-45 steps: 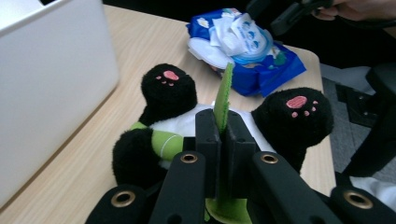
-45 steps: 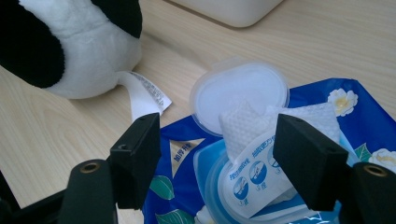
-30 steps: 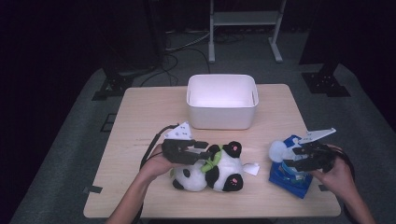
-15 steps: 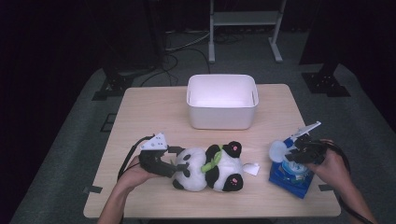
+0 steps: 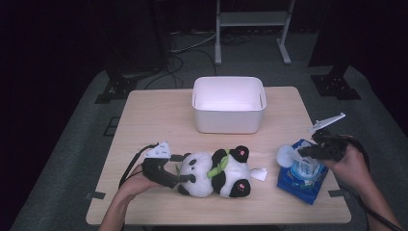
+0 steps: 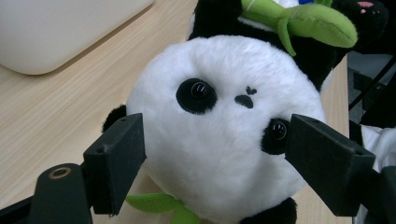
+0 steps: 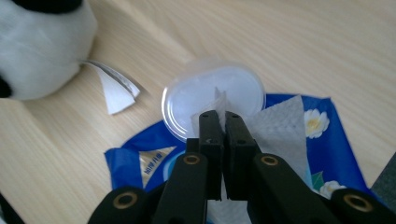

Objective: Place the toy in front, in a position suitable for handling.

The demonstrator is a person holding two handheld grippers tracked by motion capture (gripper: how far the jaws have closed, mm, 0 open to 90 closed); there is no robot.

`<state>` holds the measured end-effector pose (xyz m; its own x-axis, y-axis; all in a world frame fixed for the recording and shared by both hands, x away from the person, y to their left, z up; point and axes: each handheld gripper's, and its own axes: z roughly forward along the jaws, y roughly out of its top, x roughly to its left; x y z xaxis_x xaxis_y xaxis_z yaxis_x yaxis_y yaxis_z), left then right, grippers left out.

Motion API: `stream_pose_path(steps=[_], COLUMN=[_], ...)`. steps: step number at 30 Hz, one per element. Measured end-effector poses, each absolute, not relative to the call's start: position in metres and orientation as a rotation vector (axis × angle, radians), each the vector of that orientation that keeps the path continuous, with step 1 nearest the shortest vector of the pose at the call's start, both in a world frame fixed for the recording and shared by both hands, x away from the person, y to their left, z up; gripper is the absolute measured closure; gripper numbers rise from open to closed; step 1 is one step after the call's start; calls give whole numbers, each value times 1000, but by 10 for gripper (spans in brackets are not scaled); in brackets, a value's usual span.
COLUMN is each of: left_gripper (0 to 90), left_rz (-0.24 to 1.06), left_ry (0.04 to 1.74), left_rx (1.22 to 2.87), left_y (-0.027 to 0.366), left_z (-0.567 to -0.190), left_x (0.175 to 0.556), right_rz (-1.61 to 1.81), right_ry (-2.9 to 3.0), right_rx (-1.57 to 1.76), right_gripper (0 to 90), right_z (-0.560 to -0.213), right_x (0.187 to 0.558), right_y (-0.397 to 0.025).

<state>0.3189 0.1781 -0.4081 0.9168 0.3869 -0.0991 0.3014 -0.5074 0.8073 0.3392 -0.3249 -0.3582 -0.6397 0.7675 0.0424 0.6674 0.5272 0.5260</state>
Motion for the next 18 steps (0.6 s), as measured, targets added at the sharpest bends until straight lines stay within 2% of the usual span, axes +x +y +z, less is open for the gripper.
stream_pose_path(steps=[8,18], left_gripper=[182,159], left_rz=[115,109], left_ry=[491,499], left_rx=[2148,2142], left_y=[177,179], left_z=[-412,-415], left_x=[319,319], right_rz=[844,1033], right_ry=[2604,2715], right_rx=[1125,905], right_gripper=[866,864], right_z=[-327,-295], right_x=[337,337], right_y=[-302,-238])
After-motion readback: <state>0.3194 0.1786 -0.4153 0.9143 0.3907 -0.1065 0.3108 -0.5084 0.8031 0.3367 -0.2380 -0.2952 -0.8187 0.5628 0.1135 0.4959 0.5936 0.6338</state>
